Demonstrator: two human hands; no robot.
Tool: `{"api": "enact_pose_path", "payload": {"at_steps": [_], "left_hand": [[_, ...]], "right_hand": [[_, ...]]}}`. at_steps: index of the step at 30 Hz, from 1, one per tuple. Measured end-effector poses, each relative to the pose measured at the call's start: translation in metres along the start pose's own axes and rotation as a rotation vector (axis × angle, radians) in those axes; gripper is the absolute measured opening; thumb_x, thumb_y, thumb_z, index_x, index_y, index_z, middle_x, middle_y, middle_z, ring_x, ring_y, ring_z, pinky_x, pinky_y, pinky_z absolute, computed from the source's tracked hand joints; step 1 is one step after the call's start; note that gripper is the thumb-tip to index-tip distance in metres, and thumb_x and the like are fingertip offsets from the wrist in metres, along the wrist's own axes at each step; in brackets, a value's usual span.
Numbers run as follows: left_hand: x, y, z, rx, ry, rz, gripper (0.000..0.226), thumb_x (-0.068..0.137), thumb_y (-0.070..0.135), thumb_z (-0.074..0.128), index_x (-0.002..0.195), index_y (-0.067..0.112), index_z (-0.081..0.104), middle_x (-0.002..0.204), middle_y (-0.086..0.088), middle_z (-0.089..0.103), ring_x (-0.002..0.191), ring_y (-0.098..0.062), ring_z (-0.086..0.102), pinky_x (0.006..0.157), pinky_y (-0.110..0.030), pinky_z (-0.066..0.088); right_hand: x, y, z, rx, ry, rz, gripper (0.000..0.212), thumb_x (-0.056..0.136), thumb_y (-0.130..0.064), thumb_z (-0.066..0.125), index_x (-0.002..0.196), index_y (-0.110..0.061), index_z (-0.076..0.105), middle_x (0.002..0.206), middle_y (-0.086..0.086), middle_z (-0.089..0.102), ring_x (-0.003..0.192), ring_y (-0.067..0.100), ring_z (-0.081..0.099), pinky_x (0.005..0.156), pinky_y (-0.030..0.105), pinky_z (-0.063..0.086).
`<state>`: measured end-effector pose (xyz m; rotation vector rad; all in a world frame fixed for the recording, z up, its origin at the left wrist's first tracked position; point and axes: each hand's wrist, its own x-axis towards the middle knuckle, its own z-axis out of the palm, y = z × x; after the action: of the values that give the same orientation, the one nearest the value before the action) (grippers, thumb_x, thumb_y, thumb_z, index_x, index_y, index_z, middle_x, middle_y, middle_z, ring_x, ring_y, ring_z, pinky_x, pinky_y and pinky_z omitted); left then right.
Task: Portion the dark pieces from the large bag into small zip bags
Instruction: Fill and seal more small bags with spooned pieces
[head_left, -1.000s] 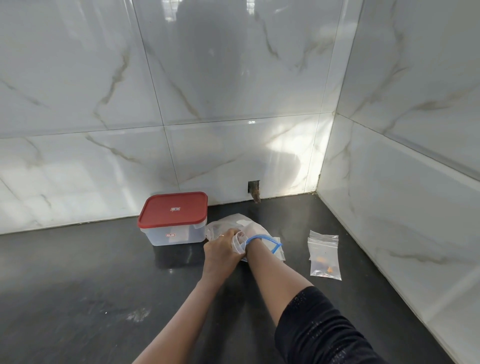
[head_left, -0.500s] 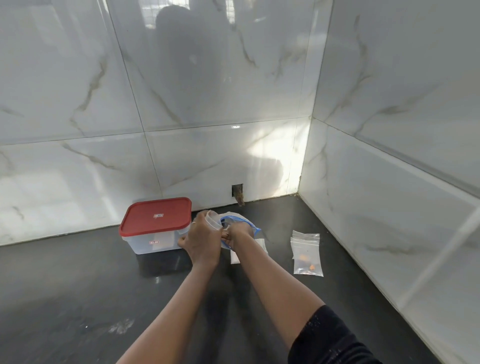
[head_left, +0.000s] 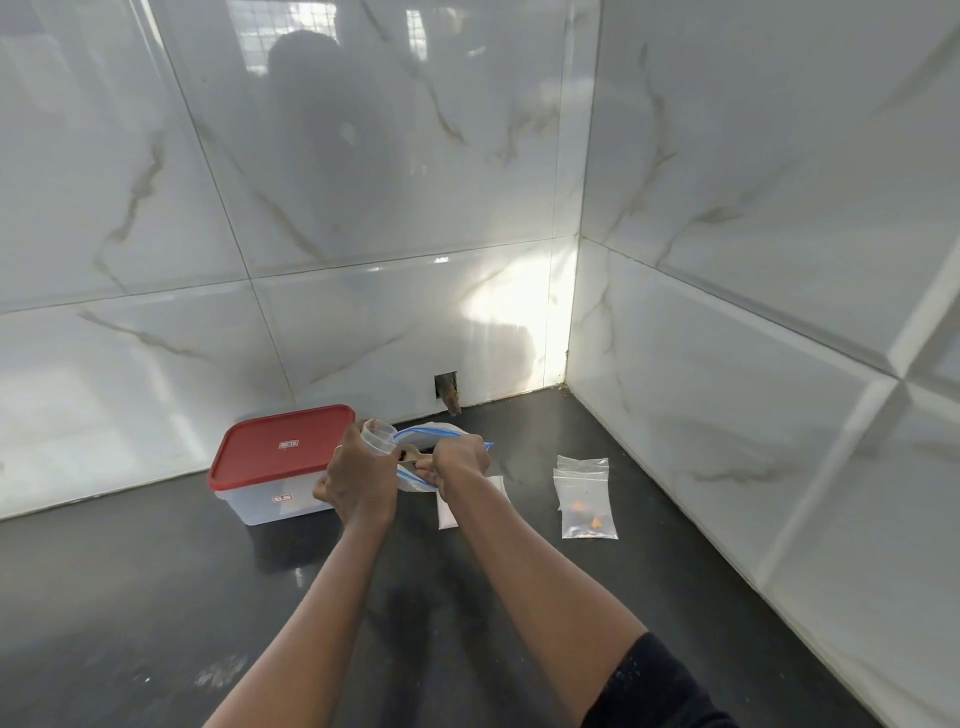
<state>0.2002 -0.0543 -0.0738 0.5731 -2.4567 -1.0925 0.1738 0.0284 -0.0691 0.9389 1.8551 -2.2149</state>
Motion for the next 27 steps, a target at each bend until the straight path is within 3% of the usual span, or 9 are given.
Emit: {"api": "enact_pose_path", "payload": {"at_steps": [2,5,7,12,16,18,20,23,27], "left_hand": [[-0.001,0.001,-0.002,0.004,0.002,0.004,0.038,0.083,0.028,0.064,0.119,0.017,0.055,0.108,-0.013,0.064,0.103,-0.034,0.057,0.092,-0.042,0.032],[-0.003,0.002,-0.005,0.004,-0.003,0.007,0.038,0.082,0.027,0.064,0.118,0.017,0.055,0.108,-0.013,0.064,0.104,-0.034,0.057,0.092,-0.043,0.032],[-0.006,0.004,-0.005,-0.003,-0.009,0.008,0.038,0.083,0.027,0.063,0.118,0.018,0.055,0.11,-0.013,0.064,0.105,-0.034,0.056,0.093,-0.043,0.031],[-0.01,0.01,-0.004,-0.009,-0.015,0.005,0.038,0.084,0.026,0.062,0.12,0.018,0.054,0.111,-0.012,0.063,0.106,-0.033,0.056,0.096,-0.043,0.03],[-0.011,0.008,0.002,-0.007,-0.008,0.012,0.033,0.084,0.026,0.061,0.116,0.02,0.055,0.109,-0.011,0.064,0.103,-0.031,0.057,0.094,-0.042,0.03],[-0.012,0.008,0.006,-0.02,-0.005,0.023,0.029,0.086,0.027,0.059,0.114,0.021,0.055,0.107,-0.009,0.064,0.101,-0.03,0.057,0.094,-0.042,0.029],[-0.015,0.009,0.01,-0.019,-0.014,0.042,0.029,0.086,0.026,0.057,0.115,0.022,0.055,0.108,-0.007,0.064,0.101,-0.029,0.057,0.092,-0.041,0.028],[-0.019,0.011,0.013,-0.001,-0.043,0.064,0.036,0.082,0.023,0.058,0.117,0.023,0.054,0.108,-0.007,0.064,0.102,-0.028,0.058,0.092,-0.04,0.027],[-0.019,0.01,0.017,-0.006,-0.038,0.065,0.033,0.082,0.023,0.058,0.115,0.022,0.055,0.108,-0.007,0.065,0.102,-0.029,0.058,0.092,-0.041,0.027]], "right_hand": [[-0.001,0.001,0.001,0.001,0.002,-0.011,0.032,0.091,0.011,0.037,0.121,0.007,0.047,0.117,0.023,0.06,0.09,0.03,0.066,0.075,0.04,0.06],[-0.007,0.0,0.001,0.05,-0.062,-0.015,0.026,0.094,0.007,0.036,0.118,0.002,0.045,0.107,0.017,0.058,0.075,0.022,0.06,0.047,0.022,0.054],[-0.008,0.002,0.003,0.057,-0.034,-0.04,0.031,0.09,0.012,0.037,0.118,0.004,0.046,0.106,0.021,0.061,0.077,0.026,0.061,0.043,0.022,0.052],[-0.014,0.001,0.008,0.097,-0.046,-0.069,0.022,0.082,0.018,0.041,0.075,-0.002,0.043,0.097,0.029,0.066,0.086,0.041,0.069,0.076,0.05,0.058],[-0.017,-0.006,-0.005,0.169,-0.075,-0.052,0.022,0.082,0.023,0.037,0.075,0.003,0.041,0.101,0.035,0.061,0.093,0.046,0.066,0.086,0.055,0.053],[-0.018,-0.005,-0.011,0.149,-0.095,-0.059,0.017,0.084,0.019,0.038,0.089,0.007,0.049,0.113,0.036,0.059,0.097,0.045,0.065,0.089,0.054,0.052],[-0.016,-0.002,-0.009,0.06,-0.096,-0.103,0.031,0.086,0.009,0.044,0.117,0.007,0.05,0.119,0.029,0.059,0.099,0.038,0.065,0.087,0.046,0.055],[-0.009,0.003,-0.004,-0.181,0.004,-0.157,0.029,0.077,0.003,0.053,0.107,0.001,0.055,0.106,0.018,0.064,0.099,0.032,0.065,0.085,0.043,0.056],[-0.021,-0.008,-0.017,-0.063,-0.099,-0.132,0.037,0.089,0.001,0.046,0.125,0.006,0.048,0.119,0.022,0.06,0.094,0.03,0.065,0.079,0.038,0.057]]}}
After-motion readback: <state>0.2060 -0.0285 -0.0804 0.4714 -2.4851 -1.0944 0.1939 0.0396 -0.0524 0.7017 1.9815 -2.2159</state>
